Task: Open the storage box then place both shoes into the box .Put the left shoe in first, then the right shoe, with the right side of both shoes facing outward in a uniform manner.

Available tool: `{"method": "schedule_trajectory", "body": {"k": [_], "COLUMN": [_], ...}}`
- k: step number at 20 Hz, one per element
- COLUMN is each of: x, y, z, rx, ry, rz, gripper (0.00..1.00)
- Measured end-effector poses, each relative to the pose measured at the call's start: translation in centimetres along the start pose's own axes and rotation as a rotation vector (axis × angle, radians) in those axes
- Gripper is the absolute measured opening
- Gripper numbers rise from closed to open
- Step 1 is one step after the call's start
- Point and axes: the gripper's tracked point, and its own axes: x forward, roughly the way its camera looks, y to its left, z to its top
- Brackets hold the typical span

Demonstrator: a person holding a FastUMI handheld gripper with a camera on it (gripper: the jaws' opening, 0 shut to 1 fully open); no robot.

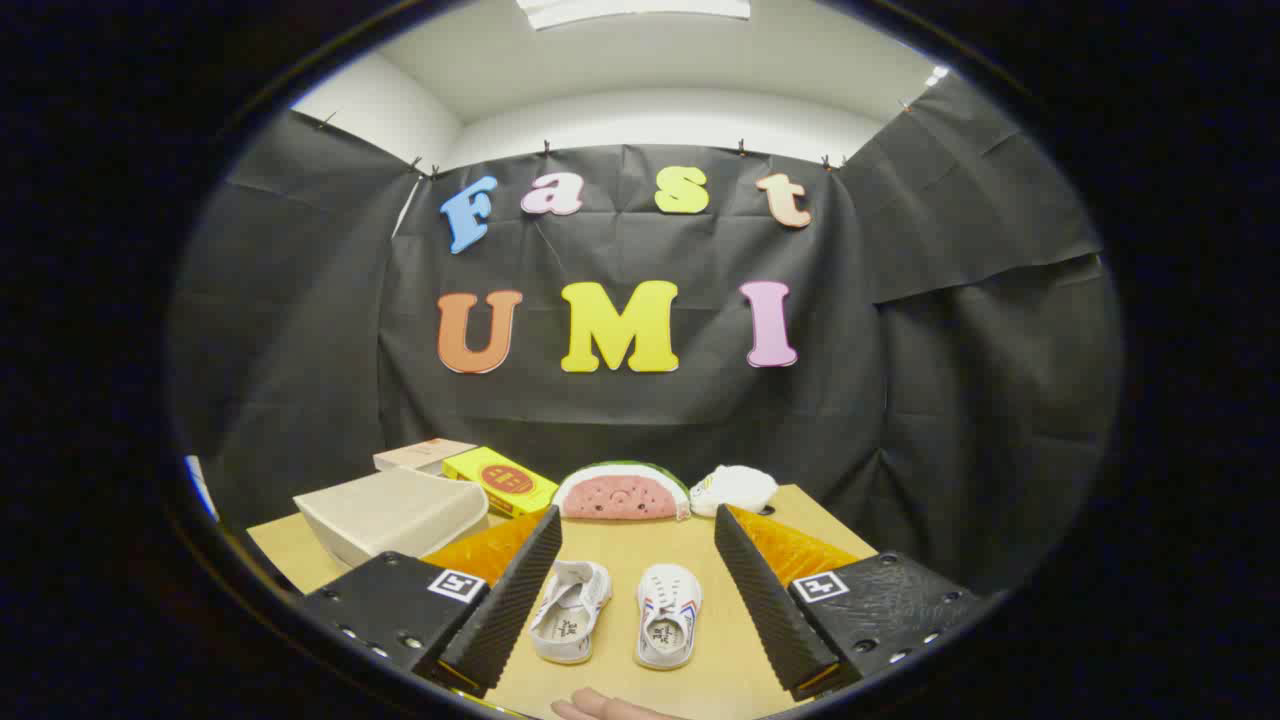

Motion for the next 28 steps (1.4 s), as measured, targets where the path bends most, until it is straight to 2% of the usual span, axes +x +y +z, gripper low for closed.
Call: {"method": "schedule_trajectory", "body": {"k": [7, 15, 22, 28], "x": [1.7, 4.0, 9.4, 14.5], "y": [1.2, 5.4, 10.0, 16.9], "z": [-2.0, -2.5, -5.7, -9.2], "rx": [0.052, 0.019, 0.138, 0.392], "ry": [0.051, 0.07, 0.187, 0.409], "rz": [0.02, 0.075, 0.263, 0.517], "gripper": [0.95, 0.95, 0.95, 0.96]}}
